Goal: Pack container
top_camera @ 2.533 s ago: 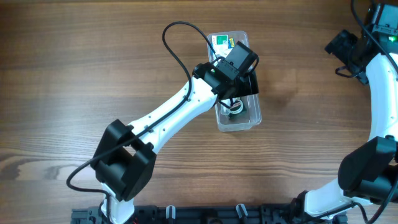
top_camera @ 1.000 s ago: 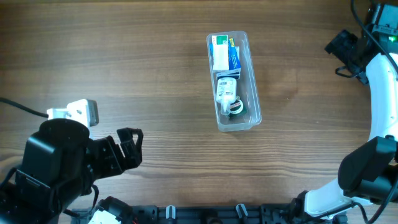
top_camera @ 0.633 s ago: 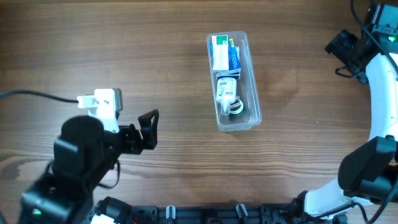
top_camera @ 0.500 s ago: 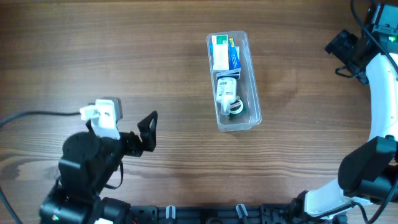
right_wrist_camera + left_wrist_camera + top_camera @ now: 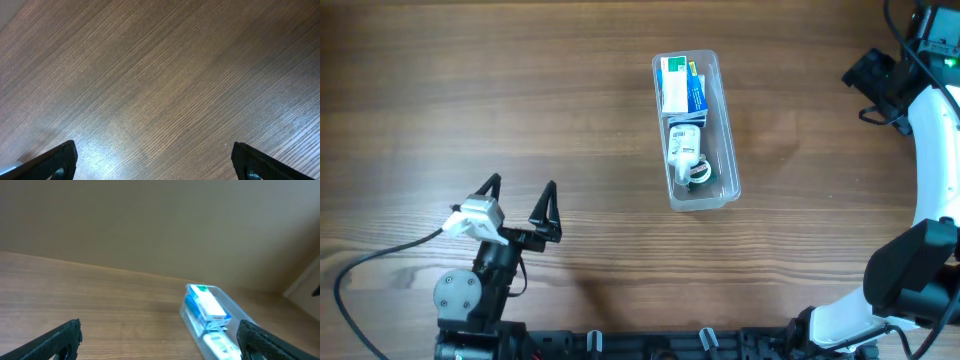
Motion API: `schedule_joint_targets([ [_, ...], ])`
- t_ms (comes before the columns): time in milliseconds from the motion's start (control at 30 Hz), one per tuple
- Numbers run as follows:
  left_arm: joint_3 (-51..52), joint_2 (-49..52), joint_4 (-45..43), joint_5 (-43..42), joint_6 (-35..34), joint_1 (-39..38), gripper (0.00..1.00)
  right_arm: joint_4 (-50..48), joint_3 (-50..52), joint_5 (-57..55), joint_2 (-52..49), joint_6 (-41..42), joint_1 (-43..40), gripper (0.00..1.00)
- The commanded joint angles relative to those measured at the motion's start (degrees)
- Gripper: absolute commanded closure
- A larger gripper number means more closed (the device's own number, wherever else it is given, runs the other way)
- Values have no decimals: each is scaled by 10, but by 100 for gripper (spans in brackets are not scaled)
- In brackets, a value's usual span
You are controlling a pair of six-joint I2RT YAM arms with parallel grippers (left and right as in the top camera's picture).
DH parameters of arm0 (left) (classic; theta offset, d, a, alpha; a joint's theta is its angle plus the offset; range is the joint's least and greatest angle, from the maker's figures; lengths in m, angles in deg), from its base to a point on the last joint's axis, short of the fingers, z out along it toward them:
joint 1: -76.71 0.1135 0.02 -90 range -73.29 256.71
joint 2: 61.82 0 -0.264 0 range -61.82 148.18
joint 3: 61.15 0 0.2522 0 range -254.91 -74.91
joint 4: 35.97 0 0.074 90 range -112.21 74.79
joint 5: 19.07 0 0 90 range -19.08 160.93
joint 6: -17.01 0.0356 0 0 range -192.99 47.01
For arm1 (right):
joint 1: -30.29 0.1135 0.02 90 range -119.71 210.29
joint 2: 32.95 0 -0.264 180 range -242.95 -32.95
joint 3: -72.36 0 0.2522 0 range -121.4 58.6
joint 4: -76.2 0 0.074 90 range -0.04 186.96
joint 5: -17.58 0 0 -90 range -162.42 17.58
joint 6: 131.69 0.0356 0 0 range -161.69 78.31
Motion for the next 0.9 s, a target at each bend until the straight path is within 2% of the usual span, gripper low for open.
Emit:
schedule_joint_targets([
  [0, 26, -10, -14, -5, 11, 23, 0, 0, 3, 1, -8, 7, 3, 0],
  [333, 62, -90, -20, -3, 13, 31, 0, 0, 3, 1, -8, 7, 3, 0],
  [567, 107, -98, -86, -3, 14, 31, 0, 0, 3, 1, -8, 6, 3, 0],
  [767, 120, -98, -91, -11, 81, 31, 0, 0, 3, 1, -8, 7, 3, 0],
  [867, 120, -98, -51, -11, 97, 35, 0, 0, 3, 1, -8, 7, 3, 0],
])
